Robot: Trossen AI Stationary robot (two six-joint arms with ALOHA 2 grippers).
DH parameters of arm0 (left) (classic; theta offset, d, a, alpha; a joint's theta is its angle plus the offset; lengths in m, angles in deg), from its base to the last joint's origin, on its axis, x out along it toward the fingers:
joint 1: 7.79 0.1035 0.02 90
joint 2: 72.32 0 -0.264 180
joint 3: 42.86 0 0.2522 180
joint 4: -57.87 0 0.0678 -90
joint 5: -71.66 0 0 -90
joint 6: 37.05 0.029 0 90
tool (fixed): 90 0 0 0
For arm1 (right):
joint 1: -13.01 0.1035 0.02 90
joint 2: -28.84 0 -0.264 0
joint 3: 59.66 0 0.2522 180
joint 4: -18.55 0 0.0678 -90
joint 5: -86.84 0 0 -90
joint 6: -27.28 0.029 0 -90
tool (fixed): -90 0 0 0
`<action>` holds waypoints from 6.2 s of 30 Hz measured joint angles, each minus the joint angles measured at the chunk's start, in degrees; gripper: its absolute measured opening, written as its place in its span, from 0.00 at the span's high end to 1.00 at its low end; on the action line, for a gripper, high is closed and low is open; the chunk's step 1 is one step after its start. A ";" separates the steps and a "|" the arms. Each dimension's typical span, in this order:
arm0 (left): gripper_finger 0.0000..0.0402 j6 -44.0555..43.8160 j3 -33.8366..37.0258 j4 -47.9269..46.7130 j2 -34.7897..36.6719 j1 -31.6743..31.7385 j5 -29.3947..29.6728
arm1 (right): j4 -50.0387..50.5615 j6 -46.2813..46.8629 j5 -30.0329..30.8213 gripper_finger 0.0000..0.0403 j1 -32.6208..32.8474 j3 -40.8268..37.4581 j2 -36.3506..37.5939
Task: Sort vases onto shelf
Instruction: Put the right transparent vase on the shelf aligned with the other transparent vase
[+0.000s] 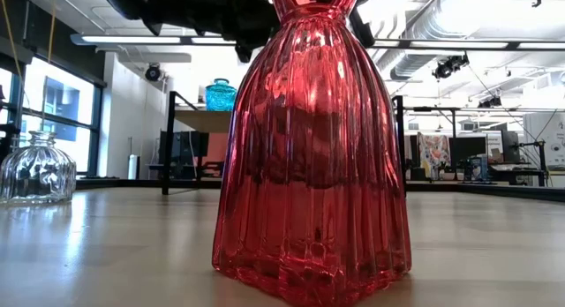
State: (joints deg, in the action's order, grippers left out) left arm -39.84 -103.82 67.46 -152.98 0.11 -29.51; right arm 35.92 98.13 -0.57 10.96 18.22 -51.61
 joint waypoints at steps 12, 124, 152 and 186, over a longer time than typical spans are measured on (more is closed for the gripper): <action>0.73 0.02 0.00 0.00 0.00 0.27 -0.40 | 0.04 -5.31 -1.16 1.00 -0.37 0.00 -0.02; 0.72 6.04 -0.04 3.57 -0.35 19.48 4.23 | -15.20 -39.77 -4.14 1.00 -3.03 -45.40 49.36; 0.72 10.98 -0.04 3.94 -0.35 18.94 4.26 | -15.00 -39.79 -4.14 1.00 -3.03 -45.40 49.36; 0.72 9.40 -3.63 -0.54 -3.22 19.26 5.50 | -15.00 -39.77 -4.14 1.00 -3.03 -45.38 49.33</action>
State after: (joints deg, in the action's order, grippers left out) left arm -30.44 -107.45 66.92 -156.20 19.36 -24.01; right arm 20.92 58.35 -4.70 7.92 -27.15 -2.28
